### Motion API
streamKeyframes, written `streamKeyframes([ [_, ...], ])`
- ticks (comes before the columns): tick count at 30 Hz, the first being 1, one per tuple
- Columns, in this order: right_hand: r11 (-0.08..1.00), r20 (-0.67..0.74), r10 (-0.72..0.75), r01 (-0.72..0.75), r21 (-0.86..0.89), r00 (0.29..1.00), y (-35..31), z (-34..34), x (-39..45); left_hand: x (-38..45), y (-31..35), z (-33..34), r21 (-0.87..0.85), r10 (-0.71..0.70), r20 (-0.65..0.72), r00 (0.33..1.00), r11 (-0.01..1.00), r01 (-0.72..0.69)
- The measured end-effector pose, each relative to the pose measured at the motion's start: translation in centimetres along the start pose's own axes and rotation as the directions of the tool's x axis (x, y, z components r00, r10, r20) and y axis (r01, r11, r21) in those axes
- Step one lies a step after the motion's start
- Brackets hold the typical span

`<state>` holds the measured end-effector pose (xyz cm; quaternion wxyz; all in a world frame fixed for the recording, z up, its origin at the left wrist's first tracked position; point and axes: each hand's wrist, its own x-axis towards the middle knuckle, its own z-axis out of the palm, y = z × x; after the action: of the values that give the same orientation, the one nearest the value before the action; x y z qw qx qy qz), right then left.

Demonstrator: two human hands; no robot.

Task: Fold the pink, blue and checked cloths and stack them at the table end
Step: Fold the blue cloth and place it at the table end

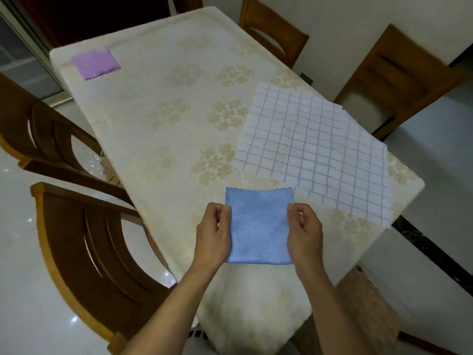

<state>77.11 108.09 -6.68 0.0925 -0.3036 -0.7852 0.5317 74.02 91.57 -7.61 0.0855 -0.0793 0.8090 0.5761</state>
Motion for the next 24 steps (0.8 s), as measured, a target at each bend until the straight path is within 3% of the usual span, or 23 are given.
streamKeyframes([
  [14, 0.994, 0.250, -0.107, 0.113, -0.008, 0.962, 4.3, -3.4, -6.7, -13.7, -2.9, 0.3, -0.054, 0.005, -0.306, 0.952, 0.998, -0.022],
  [20, 0.982, 0.405, -0.154, 0.185, -0.039, 0.901, 5.1, -1.8, -11.4, -19.0, -5.8, -2.2, -0.119, -0.090, -0.417, 0.904, 0.992, 0.044],
  [24, 0.962, 0.503, -0.206, 0.267, -0.052, 0.839, 4.6, 0.6, -14.9, -22.2, -7.5, -5.1, -0.147, -0.165, -0.521, 0.838, 0.984, 0.102],
])
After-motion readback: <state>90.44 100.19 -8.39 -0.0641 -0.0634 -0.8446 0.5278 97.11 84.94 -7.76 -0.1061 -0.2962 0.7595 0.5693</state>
